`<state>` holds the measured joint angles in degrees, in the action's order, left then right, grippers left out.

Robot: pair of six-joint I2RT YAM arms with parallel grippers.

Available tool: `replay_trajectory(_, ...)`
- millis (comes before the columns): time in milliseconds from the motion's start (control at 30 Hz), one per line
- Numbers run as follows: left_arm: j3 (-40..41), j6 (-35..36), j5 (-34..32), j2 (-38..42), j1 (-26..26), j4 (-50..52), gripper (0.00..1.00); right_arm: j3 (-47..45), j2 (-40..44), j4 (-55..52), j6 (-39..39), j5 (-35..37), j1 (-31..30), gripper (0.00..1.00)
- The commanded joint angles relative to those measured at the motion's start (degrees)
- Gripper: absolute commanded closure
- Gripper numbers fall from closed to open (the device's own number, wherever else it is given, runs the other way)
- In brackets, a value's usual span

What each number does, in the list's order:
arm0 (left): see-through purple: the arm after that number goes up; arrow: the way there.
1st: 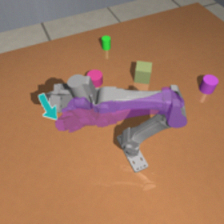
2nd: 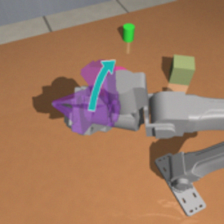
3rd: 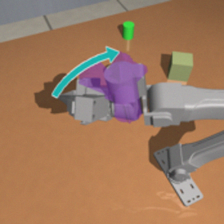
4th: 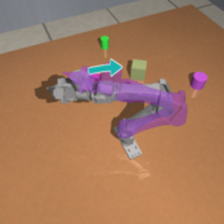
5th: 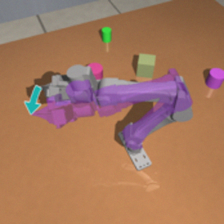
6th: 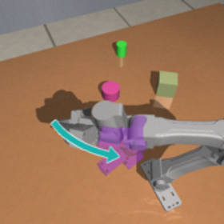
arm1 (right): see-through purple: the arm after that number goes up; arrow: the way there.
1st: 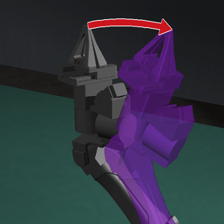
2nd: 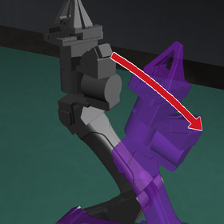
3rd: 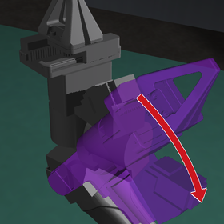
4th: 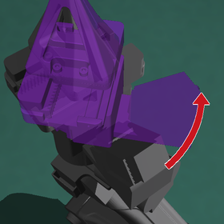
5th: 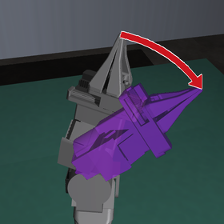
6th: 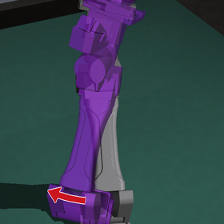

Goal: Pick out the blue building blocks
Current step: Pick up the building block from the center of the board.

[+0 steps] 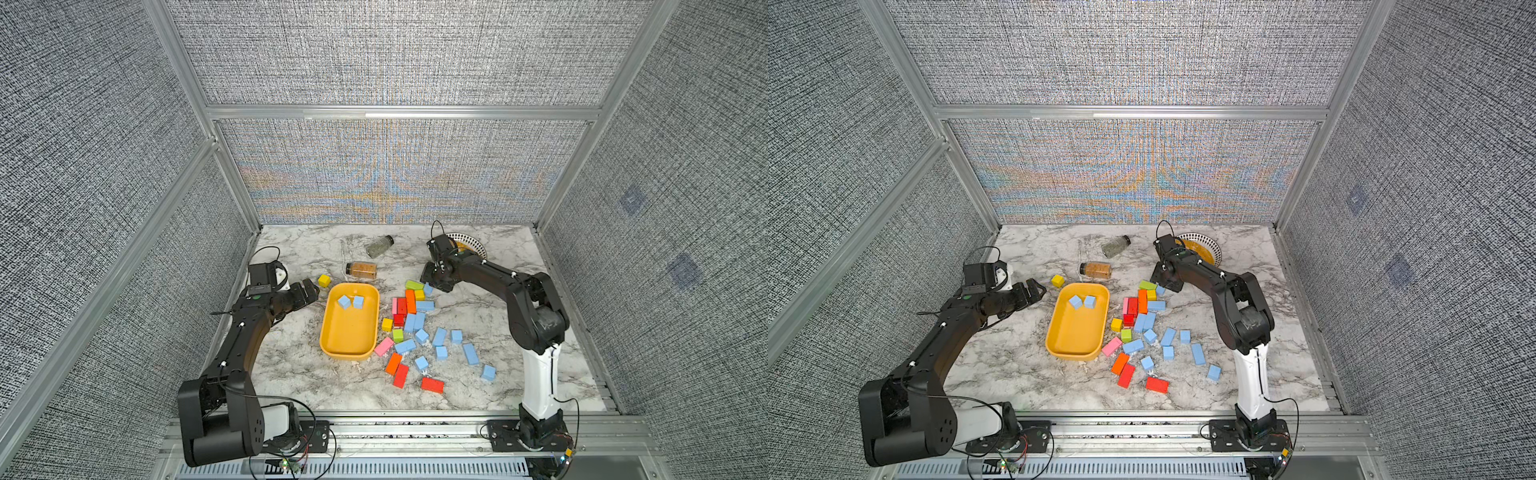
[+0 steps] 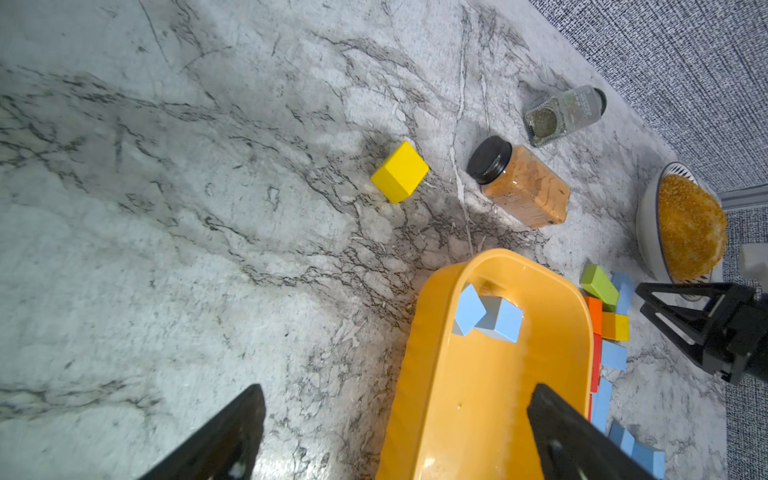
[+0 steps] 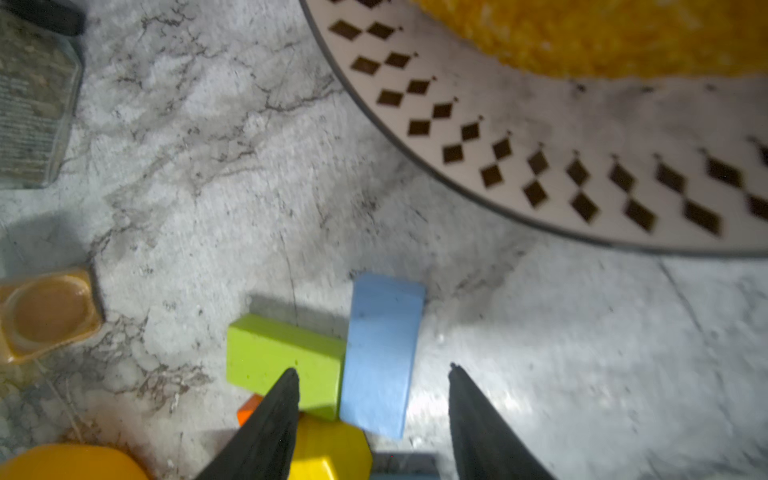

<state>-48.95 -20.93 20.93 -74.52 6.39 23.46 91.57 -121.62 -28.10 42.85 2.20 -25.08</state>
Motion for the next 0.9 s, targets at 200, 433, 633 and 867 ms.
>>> replay_trajectory(200,-4.4,2.7,-0.9,-3.9,1.0,1.1,0.00,10.5,-8.2,-9.2,-1.6,0.7,1.3,0.50)
replay_trajectory(433,-7.5,3.7,-0.7,-7.1,1.0,2.8,0.00,7.3,-6.9,-10.7,-0.8,0.1,1.2,0.64)
replay_trajectory(633,-9.5,4.3,0.1,-9.3,1.0,3.6,0.00,6.4,-5.2,-12.8,0.1,0.2,0.4,0.58)
replay_trajectory(867,-9.5,4.8,0.3,-9.7,1.0,3.8,0.00,5.7,-4.3,-14.5,1.3,0.6,-0.8,0.57)
